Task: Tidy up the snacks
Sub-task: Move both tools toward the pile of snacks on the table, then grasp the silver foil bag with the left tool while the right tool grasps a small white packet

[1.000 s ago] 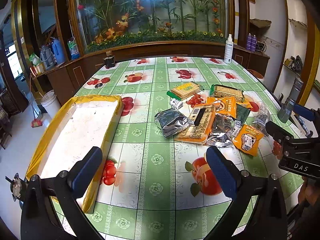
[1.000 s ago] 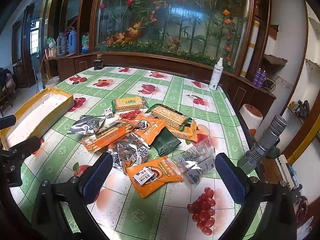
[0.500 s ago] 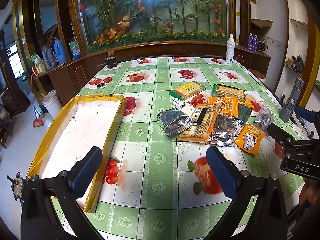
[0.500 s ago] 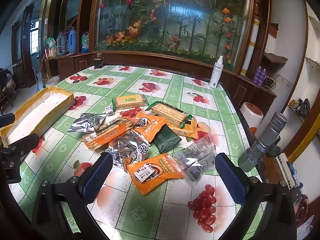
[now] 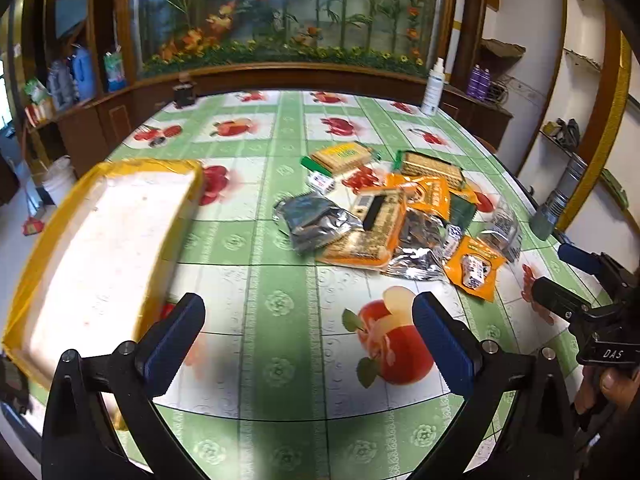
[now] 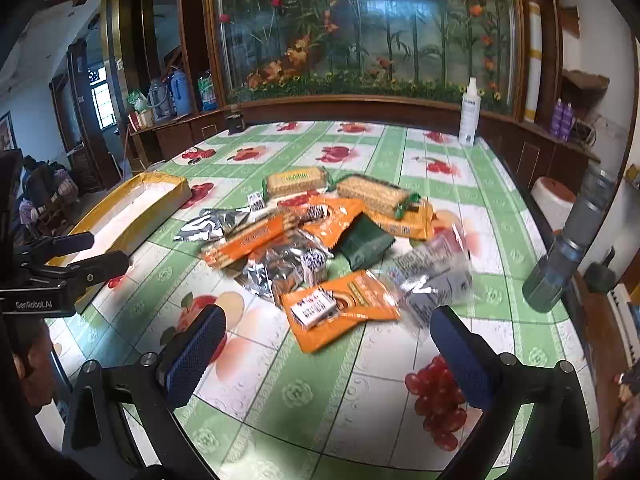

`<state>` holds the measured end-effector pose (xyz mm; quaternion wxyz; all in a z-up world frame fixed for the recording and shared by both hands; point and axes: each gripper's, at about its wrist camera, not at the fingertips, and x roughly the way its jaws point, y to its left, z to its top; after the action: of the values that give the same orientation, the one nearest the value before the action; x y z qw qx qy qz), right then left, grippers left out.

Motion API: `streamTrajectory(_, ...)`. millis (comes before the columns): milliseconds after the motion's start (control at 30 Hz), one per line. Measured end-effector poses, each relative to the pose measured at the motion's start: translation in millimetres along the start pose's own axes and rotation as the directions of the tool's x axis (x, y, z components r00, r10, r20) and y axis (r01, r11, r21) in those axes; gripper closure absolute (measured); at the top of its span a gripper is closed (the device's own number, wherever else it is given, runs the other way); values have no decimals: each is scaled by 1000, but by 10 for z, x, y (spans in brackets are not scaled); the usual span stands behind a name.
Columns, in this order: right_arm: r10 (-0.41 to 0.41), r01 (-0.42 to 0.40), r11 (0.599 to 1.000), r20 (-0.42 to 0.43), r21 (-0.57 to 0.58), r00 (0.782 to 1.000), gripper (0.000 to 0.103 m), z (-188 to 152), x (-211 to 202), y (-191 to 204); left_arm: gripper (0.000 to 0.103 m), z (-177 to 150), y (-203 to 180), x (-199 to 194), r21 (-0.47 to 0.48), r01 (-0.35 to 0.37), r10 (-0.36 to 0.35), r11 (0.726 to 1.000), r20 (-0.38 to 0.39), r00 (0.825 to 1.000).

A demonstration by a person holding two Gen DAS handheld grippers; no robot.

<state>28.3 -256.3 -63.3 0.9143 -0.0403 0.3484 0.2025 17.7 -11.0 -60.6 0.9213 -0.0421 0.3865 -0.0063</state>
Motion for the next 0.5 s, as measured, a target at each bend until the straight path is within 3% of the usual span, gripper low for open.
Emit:
streamTrajectory(233, 114, -112, 990, -18, 83, 993, 0, -65, 76, -207, 0, 101, 69, 279, -96, 137, -144, 986, -66, 987)
streamTrajectory(500, 146, -141, 981, -31, 131, 989, 2, -81, 168, -249, 0, 462, 169, 735, -191, 122, -144, 974, -107, 984)
